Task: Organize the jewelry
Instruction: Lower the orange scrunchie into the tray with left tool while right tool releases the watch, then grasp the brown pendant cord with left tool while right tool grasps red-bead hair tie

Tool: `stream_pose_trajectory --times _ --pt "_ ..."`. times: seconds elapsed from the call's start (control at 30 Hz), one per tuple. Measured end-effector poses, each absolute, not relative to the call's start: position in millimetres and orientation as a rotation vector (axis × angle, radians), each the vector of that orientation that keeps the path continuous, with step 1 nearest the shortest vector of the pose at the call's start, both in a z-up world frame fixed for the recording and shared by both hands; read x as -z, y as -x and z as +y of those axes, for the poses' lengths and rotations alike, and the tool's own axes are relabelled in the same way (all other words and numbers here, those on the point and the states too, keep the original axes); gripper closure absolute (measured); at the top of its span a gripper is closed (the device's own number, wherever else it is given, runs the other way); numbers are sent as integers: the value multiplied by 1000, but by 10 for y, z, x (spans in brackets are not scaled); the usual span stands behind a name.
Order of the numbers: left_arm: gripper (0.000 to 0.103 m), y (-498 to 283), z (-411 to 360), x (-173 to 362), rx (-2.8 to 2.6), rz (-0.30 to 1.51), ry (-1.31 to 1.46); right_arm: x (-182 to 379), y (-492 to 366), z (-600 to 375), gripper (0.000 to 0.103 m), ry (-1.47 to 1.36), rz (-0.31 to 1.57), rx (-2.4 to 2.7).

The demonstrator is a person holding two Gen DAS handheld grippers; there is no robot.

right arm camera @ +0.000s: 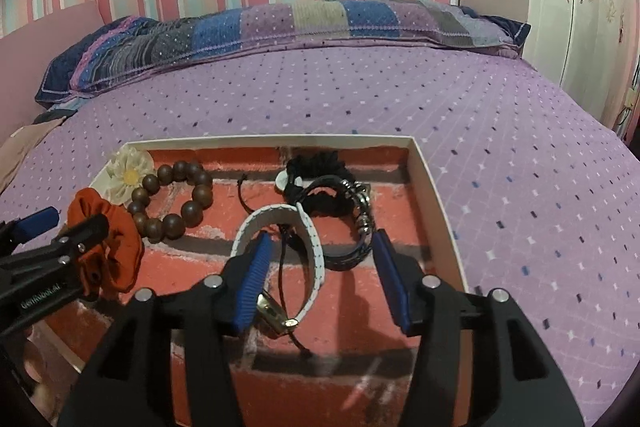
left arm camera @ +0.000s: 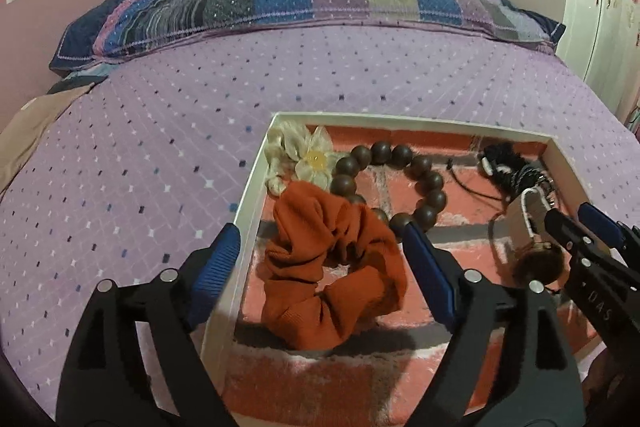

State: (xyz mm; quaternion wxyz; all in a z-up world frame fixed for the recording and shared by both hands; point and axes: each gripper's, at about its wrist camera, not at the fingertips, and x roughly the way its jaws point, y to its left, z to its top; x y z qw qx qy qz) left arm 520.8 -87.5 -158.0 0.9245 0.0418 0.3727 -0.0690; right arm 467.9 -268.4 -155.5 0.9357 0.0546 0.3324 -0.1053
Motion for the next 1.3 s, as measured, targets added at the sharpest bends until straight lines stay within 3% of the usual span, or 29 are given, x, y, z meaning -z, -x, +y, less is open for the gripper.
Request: stream_pose_trajectory --times 0.13,0.23,0.3,0.47,0.8,1.17,1.3 --pt "20 -5019 -820 1340 155 724 -70 1333 -4498 -2744 48 -104 634 209" --pt "5 -4775 -745 1095 162 686 -56 1015 -4138 -2794 28 -77 565 208" --pt "3 -4569 -660 898 183 645 -39 851 -3913 -2828 14 -55 529 212" --pt "3 -3868 -387 511 188 559 -40 516 -3174 -2918 2 51 469 244" --pt "3 -2840 71 369 134 552 -15 445 -2069 -3154 2 4 454 279" --pt "3 -1998 63 1232 183 703 18 1159 -1607 -3051 3 -65 573 248" --pt "3 -1871 -38 1534 197 766 -6 1363 -1558 -3023 9 -62 611 243"
